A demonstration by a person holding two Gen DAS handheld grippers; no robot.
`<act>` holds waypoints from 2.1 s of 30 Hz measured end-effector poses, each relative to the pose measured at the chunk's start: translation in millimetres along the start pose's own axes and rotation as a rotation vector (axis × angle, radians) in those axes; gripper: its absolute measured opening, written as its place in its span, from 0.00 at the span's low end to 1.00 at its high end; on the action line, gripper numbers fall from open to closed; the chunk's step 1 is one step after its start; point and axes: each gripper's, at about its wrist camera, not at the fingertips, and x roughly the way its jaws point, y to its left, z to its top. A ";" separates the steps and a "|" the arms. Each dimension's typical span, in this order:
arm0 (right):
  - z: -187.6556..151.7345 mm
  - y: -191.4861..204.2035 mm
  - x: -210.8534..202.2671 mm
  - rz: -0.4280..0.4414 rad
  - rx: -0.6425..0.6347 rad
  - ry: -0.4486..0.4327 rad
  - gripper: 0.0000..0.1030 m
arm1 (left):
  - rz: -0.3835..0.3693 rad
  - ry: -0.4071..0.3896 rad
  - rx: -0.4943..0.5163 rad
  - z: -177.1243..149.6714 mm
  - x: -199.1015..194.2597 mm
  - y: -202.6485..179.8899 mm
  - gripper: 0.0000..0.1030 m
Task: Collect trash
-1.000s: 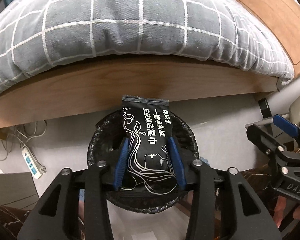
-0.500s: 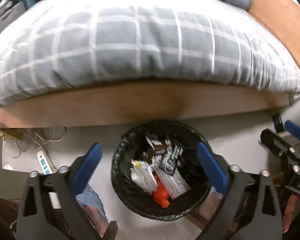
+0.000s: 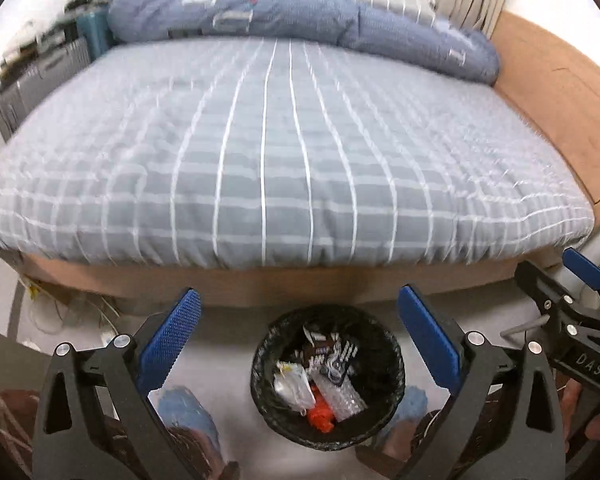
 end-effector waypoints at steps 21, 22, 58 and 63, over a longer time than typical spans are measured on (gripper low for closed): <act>5.9 4.2 -92.3 -0.019 0.004 -0.105 0.93 | -0.005 -0.105 0.022 -1.0 -94.0 -5.9 0.94; 6.1 4.4 -91.0 -0.018 0.007 -0.103 0.93 | -0.003 -0.103 0.023 -1.3 -92.9 -5.4 0.94; 5.6 3.8 -73.6 0.010 0.025 -0.061 0.93 | 0.055 -0.074 0.048 2.7 -80.2 -2.7 0.94; 5.2 3.7 -73.4 0.006 0.027 -0.061 0.93 | 0.065 -0.073 0.047 1.6 -78.8 -2.9 0.94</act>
